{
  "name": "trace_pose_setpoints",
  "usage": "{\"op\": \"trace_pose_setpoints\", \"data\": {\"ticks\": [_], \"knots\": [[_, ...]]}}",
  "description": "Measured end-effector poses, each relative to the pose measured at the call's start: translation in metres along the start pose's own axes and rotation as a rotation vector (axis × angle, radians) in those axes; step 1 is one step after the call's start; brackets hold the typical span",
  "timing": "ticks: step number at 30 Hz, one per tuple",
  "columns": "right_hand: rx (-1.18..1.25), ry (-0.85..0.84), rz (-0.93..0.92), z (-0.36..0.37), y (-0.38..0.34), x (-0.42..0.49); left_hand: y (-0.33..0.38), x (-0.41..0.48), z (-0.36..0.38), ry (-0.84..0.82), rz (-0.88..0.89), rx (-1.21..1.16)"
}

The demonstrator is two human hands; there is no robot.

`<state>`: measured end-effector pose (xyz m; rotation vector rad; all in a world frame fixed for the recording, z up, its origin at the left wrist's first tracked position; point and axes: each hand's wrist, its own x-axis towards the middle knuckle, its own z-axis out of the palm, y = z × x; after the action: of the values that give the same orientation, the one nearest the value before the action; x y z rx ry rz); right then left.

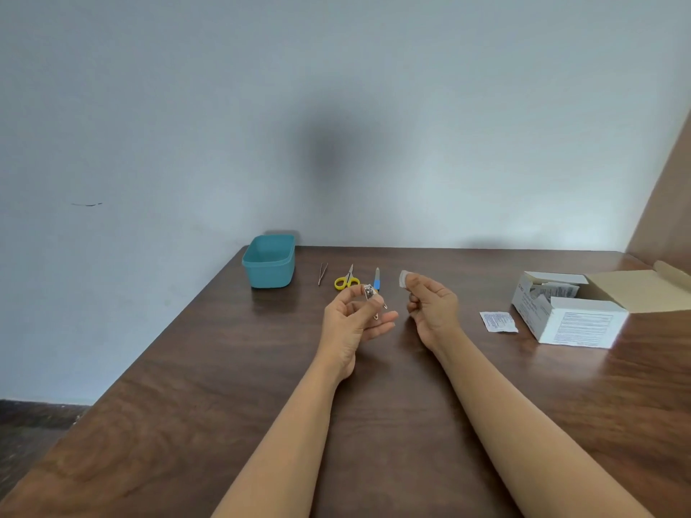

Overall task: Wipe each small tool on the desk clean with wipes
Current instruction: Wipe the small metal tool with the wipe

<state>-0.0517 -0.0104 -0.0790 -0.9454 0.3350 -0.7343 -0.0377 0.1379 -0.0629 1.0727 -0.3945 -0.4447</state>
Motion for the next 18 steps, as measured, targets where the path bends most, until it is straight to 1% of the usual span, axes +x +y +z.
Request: {"op": "trace_pose_setpoints", "data": {"ticks": [3, 6, 14, 18], "knots": [[-0.12, -0.111, -0.026, -0.003, -0.002, -0.015, 0.0, 0.001, 0.0, -0.014, -0.007, 0.01], [-0.094, -0.184, -0.004, -0.007, -0.006, -0.028, -0.001, 0.001, 0.0, -0.034, -0.007, 0.035], [-0.118, -0.245, -0.001, -0.005, -0.006, -0.033, -0.003, 0.008, -0.001, -0.015, 0.033, 0.022], [-0.182, -0.292, -0.052, -0.007, -0.004, -0.034, -0.005, 0.01, -0.001, -0.017, 0.044, 0.026]]}}
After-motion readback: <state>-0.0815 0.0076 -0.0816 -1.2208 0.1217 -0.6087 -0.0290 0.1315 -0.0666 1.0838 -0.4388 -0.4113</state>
